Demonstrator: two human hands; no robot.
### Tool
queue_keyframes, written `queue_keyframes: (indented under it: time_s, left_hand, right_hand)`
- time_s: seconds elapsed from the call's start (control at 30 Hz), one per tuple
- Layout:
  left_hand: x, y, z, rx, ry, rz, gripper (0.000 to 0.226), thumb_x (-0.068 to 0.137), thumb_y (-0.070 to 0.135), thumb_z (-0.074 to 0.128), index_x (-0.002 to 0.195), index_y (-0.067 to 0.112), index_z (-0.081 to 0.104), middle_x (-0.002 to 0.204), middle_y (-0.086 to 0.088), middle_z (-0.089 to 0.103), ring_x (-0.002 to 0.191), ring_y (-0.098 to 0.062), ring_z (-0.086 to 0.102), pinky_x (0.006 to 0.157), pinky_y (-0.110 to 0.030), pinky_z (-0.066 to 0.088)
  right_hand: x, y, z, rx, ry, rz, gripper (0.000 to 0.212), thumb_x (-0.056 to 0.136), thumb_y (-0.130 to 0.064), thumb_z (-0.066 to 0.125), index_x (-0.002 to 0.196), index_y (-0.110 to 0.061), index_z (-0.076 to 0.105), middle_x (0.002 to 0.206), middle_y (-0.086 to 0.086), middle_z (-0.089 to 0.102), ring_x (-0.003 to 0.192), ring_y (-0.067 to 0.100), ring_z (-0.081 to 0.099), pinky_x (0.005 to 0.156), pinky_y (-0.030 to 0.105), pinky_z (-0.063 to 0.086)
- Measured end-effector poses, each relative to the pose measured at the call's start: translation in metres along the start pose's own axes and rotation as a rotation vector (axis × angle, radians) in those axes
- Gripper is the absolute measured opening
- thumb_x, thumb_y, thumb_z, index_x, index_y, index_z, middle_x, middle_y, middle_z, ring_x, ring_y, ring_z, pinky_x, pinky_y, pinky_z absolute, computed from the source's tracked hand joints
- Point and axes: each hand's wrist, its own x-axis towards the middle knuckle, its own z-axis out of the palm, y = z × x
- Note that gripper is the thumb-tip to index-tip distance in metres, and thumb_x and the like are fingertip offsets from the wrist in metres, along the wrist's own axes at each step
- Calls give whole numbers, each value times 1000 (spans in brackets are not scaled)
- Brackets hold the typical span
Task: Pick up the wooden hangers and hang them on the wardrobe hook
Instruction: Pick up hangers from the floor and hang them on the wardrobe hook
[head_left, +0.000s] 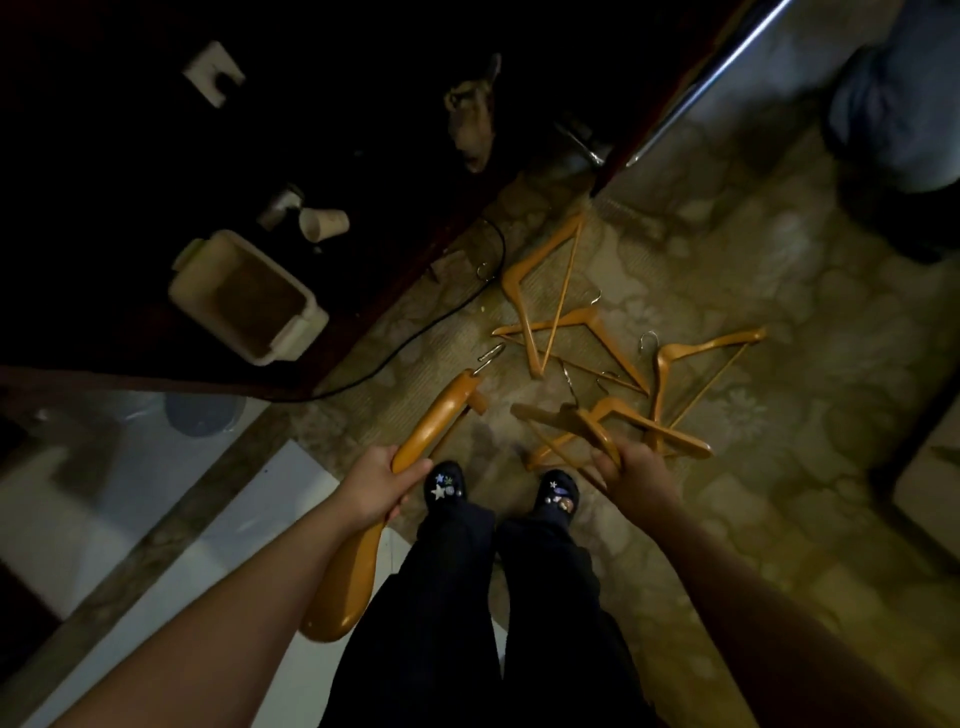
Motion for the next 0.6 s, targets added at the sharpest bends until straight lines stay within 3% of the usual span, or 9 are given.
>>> queue_keyframes:
  time_s: [0.13, 0.4, 0.6]
  left_hand:
    - [-44, -7, -6, -1, 55, -20, 19, 92, 22, 56, 80, 8, 53, 50, -4, 47, 33, -10, 44, 42, -24, 40]
    - [-103, -31, 22, -130, 265, -145, 19, 91, 26, 57, 80, 11, 54, 54, -6, 53, 39, -16, 49, 41, -24, 43]
    - [-140, -38, 79, -261, 425, -255, 19, 92, 28, 55, 88, 9, 54, 65, -9, 56, 49, -19, 53, 47, -25, 45]
  right_hand:
    - [-31, -22, -3, -93, -84, 51, 24, 94, -29, 49, 103, -12, 62, 92, 14, 66, 91, 33, 63, 82, 44, 50]
    - [-53, -42, -26, -387, -251, -18, 27, 95, -31, 46, 108, -12, 59, 112, 18, 62, 107, 37, 57, 88, 40, 45]
    - [-40, -40, -57, -583, -398, -162, 27, 94, -35, 46, 105, -14, 60, 103, 14, 61, 104, 33, 59, 86, 38, 47]
